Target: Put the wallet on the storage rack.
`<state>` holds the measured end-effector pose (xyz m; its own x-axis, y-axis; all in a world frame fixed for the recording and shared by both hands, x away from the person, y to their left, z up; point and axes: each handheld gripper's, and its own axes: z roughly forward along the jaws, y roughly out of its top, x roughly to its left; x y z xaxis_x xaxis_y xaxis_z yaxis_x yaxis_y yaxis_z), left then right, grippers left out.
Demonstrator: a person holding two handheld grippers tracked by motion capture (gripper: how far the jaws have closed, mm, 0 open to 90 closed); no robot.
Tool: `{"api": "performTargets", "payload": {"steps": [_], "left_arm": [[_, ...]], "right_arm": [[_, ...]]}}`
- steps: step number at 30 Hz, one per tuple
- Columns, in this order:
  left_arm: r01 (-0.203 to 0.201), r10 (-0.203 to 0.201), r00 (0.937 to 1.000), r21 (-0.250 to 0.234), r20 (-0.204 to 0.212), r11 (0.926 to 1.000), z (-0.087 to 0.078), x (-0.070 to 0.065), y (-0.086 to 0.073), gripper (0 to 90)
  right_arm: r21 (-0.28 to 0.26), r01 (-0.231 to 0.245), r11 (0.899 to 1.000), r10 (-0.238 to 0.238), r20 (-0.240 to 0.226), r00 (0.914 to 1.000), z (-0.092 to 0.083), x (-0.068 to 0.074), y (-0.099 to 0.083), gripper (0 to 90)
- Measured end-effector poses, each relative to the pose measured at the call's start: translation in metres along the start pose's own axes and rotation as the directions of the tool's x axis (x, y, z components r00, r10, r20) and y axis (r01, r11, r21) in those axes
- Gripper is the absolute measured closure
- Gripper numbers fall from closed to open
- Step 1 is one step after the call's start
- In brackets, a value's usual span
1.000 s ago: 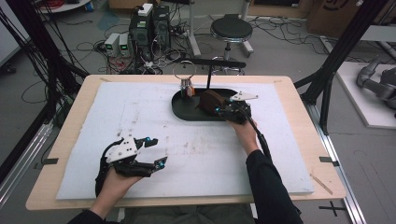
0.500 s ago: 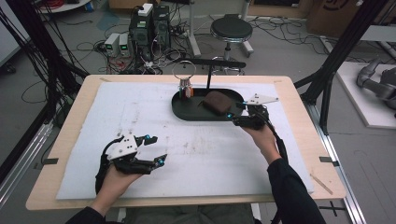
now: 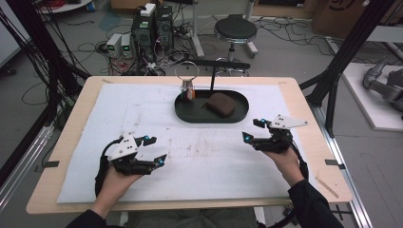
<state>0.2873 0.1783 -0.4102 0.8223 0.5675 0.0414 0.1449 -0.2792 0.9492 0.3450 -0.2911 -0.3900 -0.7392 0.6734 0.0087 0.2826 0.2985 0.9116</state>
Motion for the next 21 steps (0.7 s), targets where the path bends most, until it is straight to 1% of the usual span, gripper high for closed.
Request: {"api": "performTargets", "payload": {"steps": [3,6,11,14,17,21], "left_arm": [[-0.001,0.001,0.9999,0.003,-0.013,1.0000,-0.001,0.001,-0.001,28.0],[0.003,-0.003,0.9996,0.001,-0.026,1.0000,-0.004,0.002,-0.002,27.8],[0.006,-0.006,0.9986,-0.002,-0.053,1.0000,-0.007,0.003,-0.004,27.8],[0.007,-0.007,0.9975,-0.001,-0.071,1.0000,-0.009,0.005,-0.005,27.5],[0.014,-0.014,0.9968,-0.002,-0.079,0.9999,-0.009,0.005,-0.006,27.3],[0.011,-0.011,0.9963,0.000,-0.085,0.9999,-0.010,0.006,-0.006,27.2]], "right_arm": [[-0.017,-0.016,1.000,0.016,0.005,0.9999,-0.008,-0.003,-0.009,26.8],[-0.015,-0.045,0.999,0.045,0.016,0.9988,-0.014,-0.009,-0.017,25.7],[-0.029,-0.077,0.997,0.078,0.025,0.9967,-0.019,-0.015,-0.021,23.7],[-0.037,-0.080,0.996,0.081,0.029,0.9963,-0.019,-0.016,-0.021,22.8],[-0.030,-0.084,0.996,0.085,0.032,0.9959,-0.017,-0.017,-0.023,22.5],[-0.038,-0.083,0.996,0.084,0.039,0.9957,-0.017,-0.017,-0.022,22.3]]}}
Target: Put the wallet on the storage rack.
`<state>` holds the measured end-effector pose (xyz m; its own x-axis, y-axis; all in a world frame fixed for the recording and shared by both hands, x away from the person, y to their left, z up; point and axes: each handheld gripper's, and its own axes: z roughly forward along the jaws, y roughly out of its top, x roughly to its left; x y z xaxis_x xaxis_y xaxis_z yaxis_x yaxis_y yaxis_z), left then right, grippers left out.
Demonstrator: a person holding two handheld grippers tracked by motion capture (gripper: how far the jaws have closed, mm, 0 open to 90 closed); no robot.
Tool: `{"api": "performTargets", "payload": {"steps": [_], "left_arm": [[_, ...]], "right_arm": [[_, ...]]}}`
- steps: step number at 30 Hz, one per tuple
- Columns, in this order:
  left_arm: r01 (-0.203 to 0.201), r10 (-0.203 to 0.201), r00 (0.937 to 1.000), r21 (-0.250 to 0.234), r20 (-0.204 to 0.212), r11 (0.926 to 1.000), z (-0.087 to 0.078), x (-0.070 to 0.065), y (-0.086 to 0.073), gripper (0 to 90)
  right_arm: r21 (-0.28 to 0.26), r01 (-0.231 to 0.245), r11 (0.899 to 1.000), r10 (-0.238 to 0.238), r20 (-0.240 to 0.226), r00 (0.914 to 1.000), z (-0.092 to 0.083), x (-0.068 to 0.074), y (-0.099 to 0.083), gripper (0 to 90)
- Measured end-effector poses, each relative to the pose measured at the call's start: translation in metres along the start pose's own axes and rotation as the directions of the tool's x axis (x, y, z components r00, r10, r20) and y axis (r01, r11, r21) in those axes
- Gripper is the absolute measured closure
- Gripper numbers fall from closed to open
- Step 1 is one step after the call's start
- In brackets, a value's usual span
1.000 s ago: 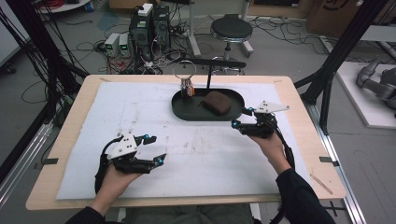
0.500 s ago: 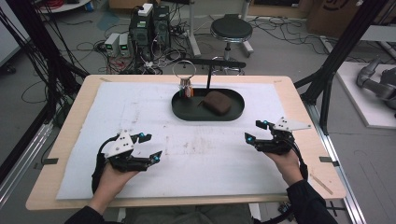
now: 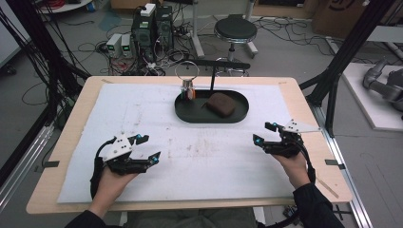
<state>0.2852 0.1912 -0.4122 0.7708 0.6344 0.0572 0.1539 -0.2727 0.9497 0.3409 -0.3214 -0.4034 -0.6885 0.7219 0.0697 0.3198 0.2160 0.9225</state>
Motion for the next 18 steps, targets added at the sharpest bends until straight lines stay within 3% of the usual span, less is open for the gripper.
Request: {"api": "performTargets", "payload": {"steps": [18], "left_arm": [[-0.004,0.004,0.9999,0.001,-0.010,1.0000,-0.0010,0.0014,-0.0005,27.3]], "right_arm": [[0.002,-0.009,1.000,0.009,0.003,1.0000,-0.0001,-0.0019,-0.0003,22.2]]}}
